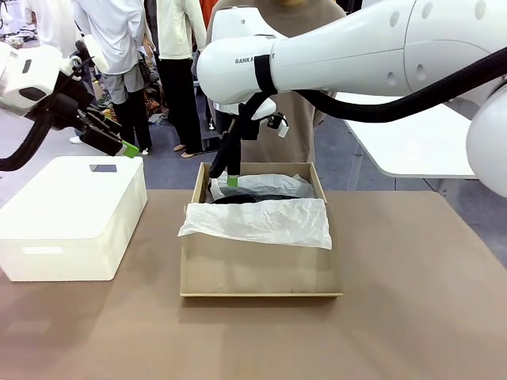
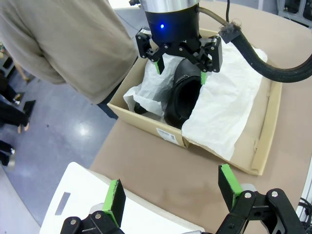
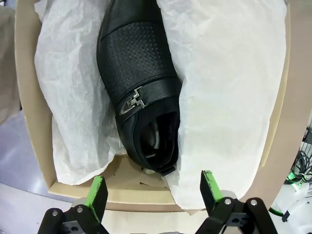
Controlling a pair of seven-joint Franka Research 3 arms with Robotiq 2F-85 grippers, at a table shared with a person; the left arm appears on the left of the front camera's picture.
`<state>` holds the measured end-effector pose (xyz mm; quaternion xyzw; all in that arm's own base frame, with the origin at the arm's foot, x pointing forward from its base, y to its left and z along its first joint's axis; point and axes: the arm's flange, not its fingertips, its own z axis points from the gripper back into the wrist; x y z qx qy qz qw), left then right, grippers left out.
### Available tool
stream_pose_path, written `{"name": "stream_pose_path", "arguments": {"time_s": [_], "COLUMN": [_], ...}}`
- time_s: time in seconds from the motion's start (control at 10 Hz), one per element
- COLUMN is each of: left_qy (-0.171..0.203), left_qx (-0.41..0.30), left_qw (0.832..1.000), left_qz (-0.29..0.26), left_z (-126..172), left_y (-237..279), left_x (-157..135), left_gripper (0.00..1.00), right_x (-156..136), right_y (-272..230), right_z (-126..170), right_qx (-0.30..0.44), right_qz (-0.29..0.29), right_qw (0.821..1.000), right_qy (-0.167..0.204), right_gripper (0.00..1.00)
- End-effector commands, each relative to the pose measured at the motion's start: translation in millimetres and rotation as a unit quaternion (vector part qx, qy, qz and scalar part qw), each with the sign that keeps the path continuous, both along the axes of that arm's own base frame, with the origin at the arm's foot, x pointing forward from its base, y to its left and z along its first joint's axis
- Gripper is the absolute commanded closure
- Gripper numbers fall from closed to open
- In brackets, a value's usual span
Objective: Pack the shoes into the box.
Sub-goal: Close the Shoes Box.
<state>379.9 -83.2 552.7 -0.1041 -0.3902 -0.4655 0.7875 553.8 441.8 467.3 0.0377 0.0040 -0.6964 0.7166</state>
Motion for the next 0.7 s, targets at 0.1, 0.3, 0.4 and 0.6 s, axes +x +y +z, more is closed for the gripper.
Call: {"name": "stream_pose_path", "arguments": {"time_s": [0.1, 0.3, 0.4, 0.6], "left_qy": [-0.002, -0.002, -0.002, -0.002], "left_qx": [-0.006, -0.006, -0.006, -0.006], "left_qw": [1.000, 1.000, 1.000, 1.000], "left_qz": [-0.002, -0.002, -0.002, -0.002], "left_z": [-0.1, -0.1, -0.1, -0.1], "left_y": [-0.5, -0.5, -0.5, -0.5], "left_x": [0.5, 0.5, 0.5, 0.5], "left_gripper": [0.00, 0.00, 0.00, 0.00], "right_x": [0.0, -17.4, -31.1, -51.5], "right_y": [0.0, -6.9, -16.4, -39.8], "right_z": [0.0, 23.8, 37.8, 59.8], "right_qx": [0.000, 0.028, 0.027, 0.005], "right_qz": [0.000, 0.090, 0.158, 0.276], "right_qw": [1.000, 0.995, 0.987, 0.960], "right_qy": [0.000, 0.019, 0.033, 0.036], "right_gripper": [0.00, 0.00, 0.00, 0.00]}}
